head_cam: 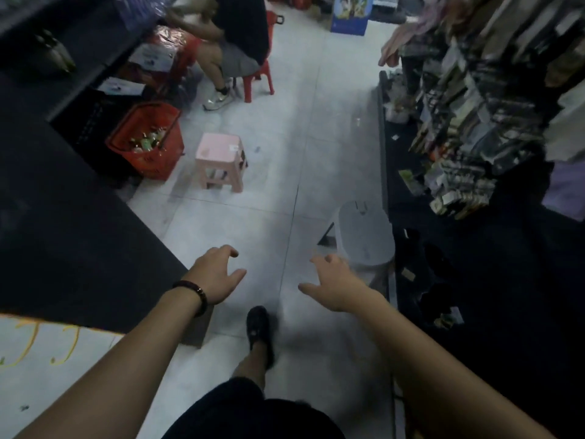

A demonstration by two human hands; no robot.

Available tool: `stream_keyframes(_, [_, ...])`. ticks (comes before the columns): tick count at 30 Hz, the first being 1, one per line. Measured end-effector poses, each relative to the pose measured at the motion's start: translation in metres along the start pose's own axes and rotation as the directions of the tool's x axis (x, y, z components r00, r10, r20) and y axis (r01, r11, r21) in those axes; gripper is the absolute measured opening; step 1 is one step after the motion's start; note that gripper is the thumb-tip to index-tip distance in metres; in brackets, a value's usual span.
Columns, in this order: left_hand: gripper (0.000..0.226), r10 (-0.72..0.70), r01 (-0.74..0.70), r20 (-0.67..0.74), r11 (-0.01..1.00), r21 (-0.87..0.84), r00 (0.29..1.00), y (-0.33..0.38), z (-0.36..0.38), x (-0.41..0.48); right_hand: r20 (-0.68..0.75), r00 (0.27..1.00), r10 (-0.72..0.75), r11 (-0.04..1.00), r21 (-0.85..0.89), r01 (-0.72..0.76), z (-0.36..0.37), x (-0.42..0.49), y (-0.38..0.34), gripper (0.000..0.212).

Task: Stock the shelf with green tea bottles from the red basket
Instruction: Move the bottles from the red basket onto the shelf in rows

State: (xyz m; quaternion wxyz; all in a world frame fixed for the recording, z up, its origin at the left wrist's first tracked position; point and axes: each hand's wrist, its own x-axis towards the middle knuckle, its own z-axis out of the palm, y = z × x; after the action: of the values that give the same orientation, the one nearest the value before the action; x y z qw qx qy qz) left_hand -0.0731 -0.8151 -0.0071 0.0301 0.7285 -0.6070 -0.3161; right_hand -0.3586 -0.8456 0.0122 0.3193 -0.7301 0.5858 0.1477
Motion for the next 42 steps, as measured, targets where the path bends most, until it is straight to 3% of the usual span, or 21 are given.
stream_keyframes(12, [0.052,-0.112,0.114,0.03,0.991,-0.075,0.993,-0.008,-0.121,0.253,-0.049,0.999,-0.018,0.996,-0.09,0.014,-0.187,0.234,-0.053,0.076])
stream_keyframes(19, [0.048,-0.166,0.163,-0.032,0.983,-0.079,0.986,-0.017,-0.197,0.37,0.01,0.994,-0.113,0.982,-0.15,0.114,-0.26,0.377,-0.093,0.079])
stream_keyframes(25, [0.044,-0.312,0.305,-0.084,0.948,-0.088,0.946,-0.044,-0.26,0.467,0.062,0.973,-0.22,0.956,-0.186,0.228,-0.322,0.52,-0.137,0.077])
stream_keyframes(36, [0.042,-0.499,0.478,-0.063,0.854,-0.203,0.864,-0.103,-0.356,0.605,0.193,0.902,-0.385,0.854,-0.297,0.428,-0.424,0.73,-0.272,0.072])
stream_keyframes(42, [0.052,-0.522,0.486,-0.06,0.826,-0.285,0.851,-0.156,-0.421,0.717,0.212,0.901,-0.379,0.817,-0.382,0.433,-0.471,0.838,-0.355,0.075])
